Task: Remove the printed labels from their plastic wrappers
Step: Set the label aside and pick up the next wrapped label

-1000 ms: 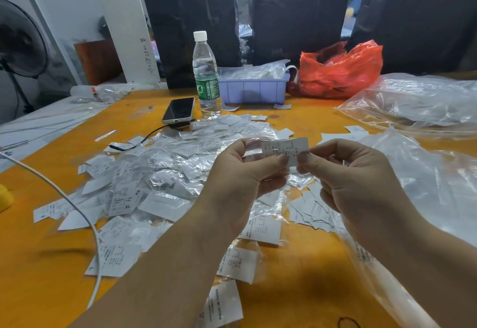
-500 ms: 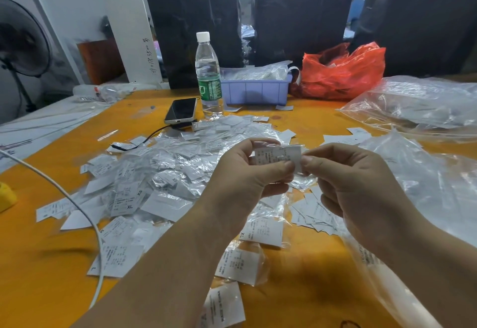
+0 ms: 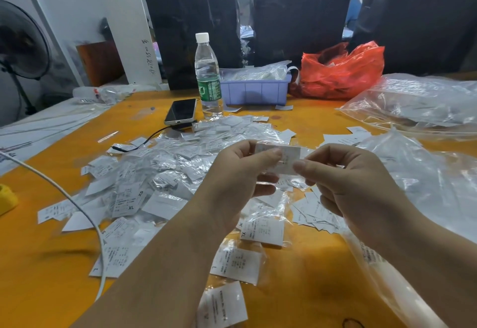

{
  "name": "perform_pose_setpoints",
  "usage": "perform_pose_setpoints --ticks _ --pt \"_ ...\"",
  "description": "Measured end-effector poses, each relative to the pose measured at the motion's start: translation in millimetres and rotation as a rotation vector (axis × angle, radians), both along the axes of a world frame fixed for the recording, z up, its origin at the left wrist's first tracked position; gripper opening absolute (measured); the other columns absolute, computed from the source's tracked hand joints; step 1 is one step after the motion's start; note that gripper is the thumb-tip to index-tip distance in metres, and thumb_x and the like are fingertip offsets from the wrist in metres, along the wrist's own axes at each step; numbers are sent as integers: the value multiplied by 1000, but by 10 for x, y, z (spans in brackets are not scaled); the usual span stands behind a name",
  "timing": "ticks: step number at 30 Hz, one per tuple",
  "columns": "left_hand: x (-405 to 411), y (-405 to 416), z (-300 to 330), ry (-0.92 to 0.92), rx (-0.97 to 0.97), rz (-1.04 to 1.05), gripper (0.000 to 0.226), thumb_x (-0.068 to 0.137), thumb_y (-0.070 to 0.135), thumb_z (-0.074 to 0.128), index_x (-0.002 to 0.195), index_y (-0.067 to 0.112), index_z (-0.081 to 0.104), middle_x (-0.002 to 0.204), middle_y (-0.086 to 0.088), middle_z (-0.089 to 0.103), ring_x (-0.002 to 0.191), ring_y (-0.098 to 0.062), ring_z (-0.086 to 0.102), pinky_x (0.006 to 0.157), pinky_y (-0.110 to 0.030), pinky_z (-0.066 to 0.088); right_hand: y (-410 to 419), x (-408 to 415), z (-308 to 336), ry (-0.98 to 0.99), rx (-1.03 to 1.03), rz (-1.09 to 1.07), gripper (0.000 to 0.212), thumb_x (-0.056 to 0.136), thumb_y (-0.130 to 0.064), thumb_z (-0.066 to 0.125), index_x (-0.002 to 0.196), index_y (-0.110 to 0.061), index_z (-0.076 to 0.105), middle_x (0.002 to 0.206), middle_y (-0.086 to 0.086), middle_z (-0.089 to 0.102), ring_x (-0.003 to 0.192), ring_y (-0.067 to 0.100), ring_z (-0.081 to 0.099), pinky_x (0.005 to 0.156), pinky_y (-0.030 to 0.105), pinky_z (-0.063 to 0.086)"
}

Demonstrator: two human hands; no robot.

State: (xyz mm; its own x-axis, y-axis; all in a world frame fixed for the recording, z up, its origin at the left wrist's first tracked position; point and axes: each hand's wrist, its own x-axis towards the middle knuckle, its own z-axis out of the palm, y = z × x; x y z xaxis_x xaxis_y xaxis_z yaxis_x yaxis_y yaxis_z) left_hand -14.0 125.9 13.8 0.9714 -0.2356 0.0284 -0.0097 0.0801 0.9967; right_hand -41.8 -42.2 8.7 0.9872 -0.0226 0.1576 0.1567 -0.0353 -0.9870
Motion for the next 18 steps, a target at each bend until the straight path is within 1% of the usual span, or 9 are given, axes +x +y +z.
perform_pose_setpoints --ticks 3,6,10,13,14,15,16,17,18 --pt "29 24 3 -3 -18 38 3 89 20 67 88 17 69 68 4 69 59 -6 63 56 -22 52 3 -8 11 11 18 12 17 67 -28 77 64 -16 66 45 -8 50 35 5 28 37 22 25" --pt "48 42 21 8 -72 58 8 89 23 67 83 17 67 68 2 68 57 -8 61 52 -23 52 -2 -7 16 22 23 14 16 73 -23 76 65 -14 65 45 -8 50 34 6 27 38 21 25" --pt "45 42 29 50 -66 2 15 91 30 63 85 16 67 71 -1 68 63 -13 63 55 -24 51 -12 -1 40 57 -7 47 15 79 -16 73 71 -8 64 44 -7 51 34 6 28 35 20 25" --pt "35 12 8 39 -9 -15 7 89 21 66 83 17 69 70 1 69 71 -14 64 56 -22 52 7 -14 55 97 -32 122 22 89 -17 64 70 -6 62 41 -7 47 34 7 26 35 19 23" --pt "35 4 0 28 8 -5 7 88 17 68 81 18 69 68 3 69 71 -13 64 56 -22 52 8 -18 59 107 -26 142 31 94 -22 58 67 -7 62 42 0 46 36 9 23 36 20 22" --pt "36 -3 -4 21 21 6 9 87 14 68 79 19 69 66 5 68 70 -13 64 56 -21 52 8 -25 68 125 -10 162 40 97 -30 53 65 -8 61 49 11 45 42 12 19 38 21 20" --pt "38 -4 -10 17 25 11 11 87 13 69 78 19 69 65 6 68 70 -12 64 56 -21 52 3 -26 69 146 4 180 46 96 -40 51 65 -8 61 57 17 41 47 15 16 39 23 19" --pt "38 -7 -10 19 23 11 11 86 14 70 77 20 69 65 6 68 70 -12 64 57 -21 52 0 -26 74 162 3 195 48 93 -47 52 66 -8 62 61 22 38 48 16 15 40 23 19" --pt "39 -5 -14 21 18 8 12 86 14 70 76 21 70 66 6 68 71 -13 65 57 -21 52 -2 -26 69 160 -24 203 45 91 -45 54 70 -7 63 58 22 39 45 14 18 39 22 20"
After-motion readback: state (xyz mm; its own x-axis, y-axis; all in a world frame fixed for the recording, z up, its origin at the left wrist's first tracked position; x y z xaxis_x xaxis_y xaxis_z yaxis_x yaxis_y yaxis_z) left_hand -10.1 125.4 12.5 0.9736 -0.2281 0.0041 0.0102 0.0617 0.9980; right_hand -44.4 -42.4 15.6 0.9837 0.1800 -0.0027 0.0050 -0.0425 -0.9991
